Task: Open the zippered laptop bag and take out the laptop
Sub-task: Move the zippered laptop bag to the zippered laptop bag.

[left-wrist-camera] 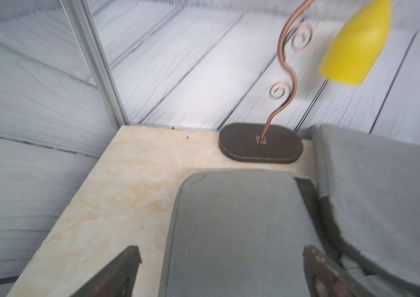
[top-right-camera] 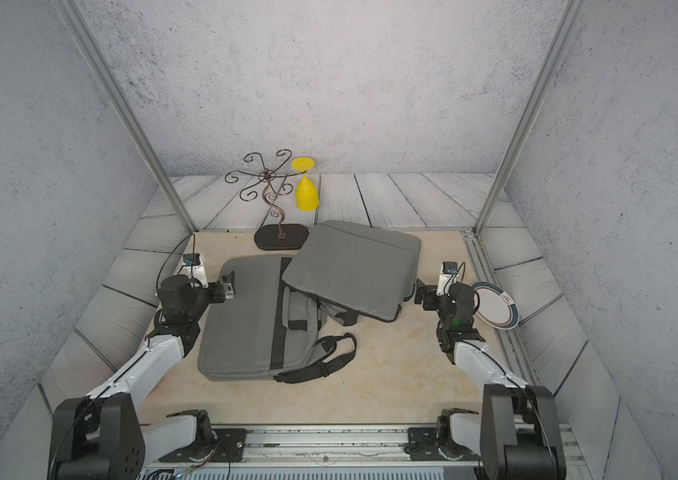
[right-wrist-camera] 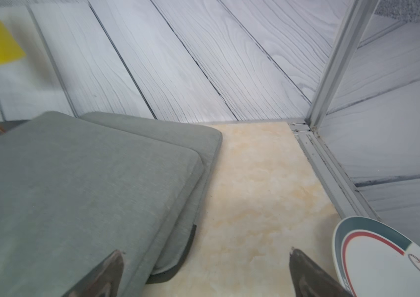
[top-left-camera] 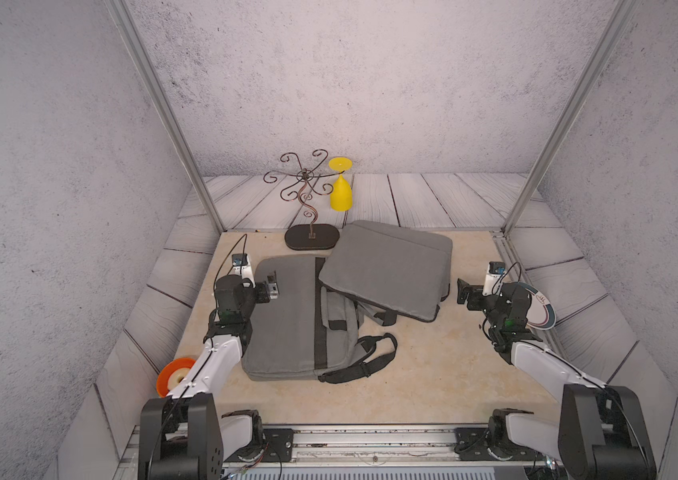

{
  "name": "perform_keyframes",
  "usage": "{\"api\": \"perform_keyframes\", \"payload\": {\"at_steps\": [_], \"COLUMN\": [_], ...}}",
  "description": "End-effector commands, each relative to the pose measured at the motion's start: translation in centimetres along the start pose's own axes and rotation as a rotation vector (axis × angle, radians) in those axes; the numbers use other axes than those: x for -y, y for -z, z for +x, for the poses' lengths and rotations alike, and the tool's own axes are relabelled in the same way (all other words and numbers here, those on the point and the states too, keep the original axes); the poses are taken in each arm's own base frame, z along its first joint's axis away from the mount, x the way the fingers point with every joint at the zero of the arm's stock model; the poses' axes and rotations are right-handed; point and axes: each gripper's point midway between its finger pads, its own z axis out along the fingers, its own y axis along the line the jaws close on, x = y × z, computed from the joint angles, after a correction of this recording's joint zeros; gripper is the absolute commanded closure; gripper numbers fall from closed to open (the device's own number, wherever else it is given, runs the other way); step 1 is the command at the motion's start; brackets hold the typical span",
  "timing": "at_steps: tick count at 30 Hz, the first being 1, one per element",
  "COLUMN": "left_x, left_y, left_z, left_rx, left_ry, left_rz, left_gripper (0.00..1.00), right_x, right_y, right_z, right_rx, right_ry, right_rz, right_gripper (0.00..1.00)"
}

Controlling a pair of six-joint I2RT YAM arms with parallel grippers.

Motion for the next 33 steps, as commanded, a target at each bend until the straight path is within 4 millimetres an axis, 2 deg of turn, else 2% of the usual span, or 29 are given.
{"api": "perform_keyframes", "payload": {"at_steps": [1,6,9,12,15,20,30,33], "left_x": [2.0,5.9,9.3,12.5,14.6,16.8,19.4,20.3], "left_y": [1.8,4.9,6.3,7.2,7.7,7.7,7.0,6.9], "left_z": [2.3,3.5,4.6,5.3,6.6,9.0,11.0,11.4], "left_rx": [-0.207,-0.389,-0.471,-0.543,-0.617,-0.711,-0.765,-0.777], "left_ry": [0.146,0.294,0.415,0.5,0.499,0.498,0.369,0.356], "left_rz": [0.047,0.155,0.311,0.452,0.522,0.562,0.557,0.572], "left_gripper": [0.01,0.01,0.01,0.01,0.01,0.01,0.01,0.01], "right_x": [-2.6,-4.3,-5.5,-6.7,-7.8,-8.4,-8.8,-9.7], "right_y": [1.7,3.6,4.2,4.4,4.3,3.0,-0.5,-1.4], "right_z": [0.5,1.2,2.1,2.9,3.7,5.9,9.7,10.5], "right_rx": [-0.102,-0.25,-0.348,-0.417,-0.475,-0.556,-0.651,-0.669], "right_ry": [-0.086,-0.175,-0.266,-0.34,-0.374,-0.422,-0.505,-0.519], "right_rz": [-0.131,-0.204,-0.249,-0.298,-0.323,-0.302,-0.227,-0.24], "right_gripper": [0.01,0.01,0.01,0.01,0.01,0.05,0.14,0.17]}}
